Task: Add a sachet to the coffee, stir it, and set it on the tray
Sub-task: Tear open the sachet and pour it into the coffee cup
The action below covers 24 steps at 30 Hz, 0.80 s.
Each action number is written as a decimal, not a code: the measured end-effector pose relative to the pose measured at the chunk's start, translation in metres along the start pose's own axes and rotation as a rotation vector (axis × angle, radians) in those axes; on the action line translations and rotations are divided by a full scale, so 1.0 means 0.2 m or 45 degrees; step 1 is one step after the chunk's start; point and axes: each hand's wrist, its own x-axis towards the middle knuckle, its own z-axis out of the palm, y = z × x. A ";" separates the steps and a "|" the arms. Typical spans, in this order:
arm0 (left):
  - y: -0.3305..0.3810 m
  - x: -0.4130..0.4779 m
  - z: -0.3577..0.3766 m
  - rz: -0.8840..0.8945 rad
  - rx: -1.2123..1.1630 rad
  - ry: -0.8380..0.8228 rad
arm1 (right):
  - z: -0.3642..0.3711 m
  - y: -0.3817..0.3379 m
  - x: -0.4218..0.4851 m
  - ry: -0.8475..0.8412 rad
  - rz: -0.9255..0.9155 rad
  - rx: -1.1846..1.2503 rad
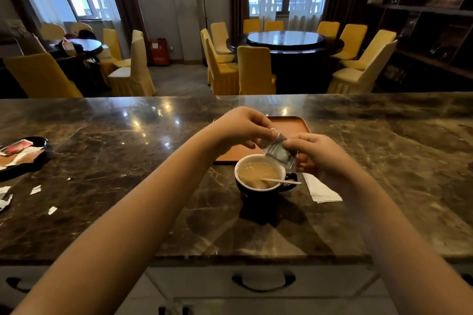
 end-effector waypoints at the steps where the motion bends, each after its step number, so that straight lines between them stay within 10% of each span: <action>1: 0.00 0.03 0.00 -0.016 -0.033 0.023 | -0.02 0.01 0.03 -0.001 0.033 0.031; 10: -0.16 0.18 0.02 -0.113 -0.213 0.232 | -0.07 0.07 0.17 -0.028 0.122 0.014; 24: -0.35 0.24 0.00 0.020 0.452 0.106 | -0.04 0.17 0.30 -0.081 -0.045 -0.346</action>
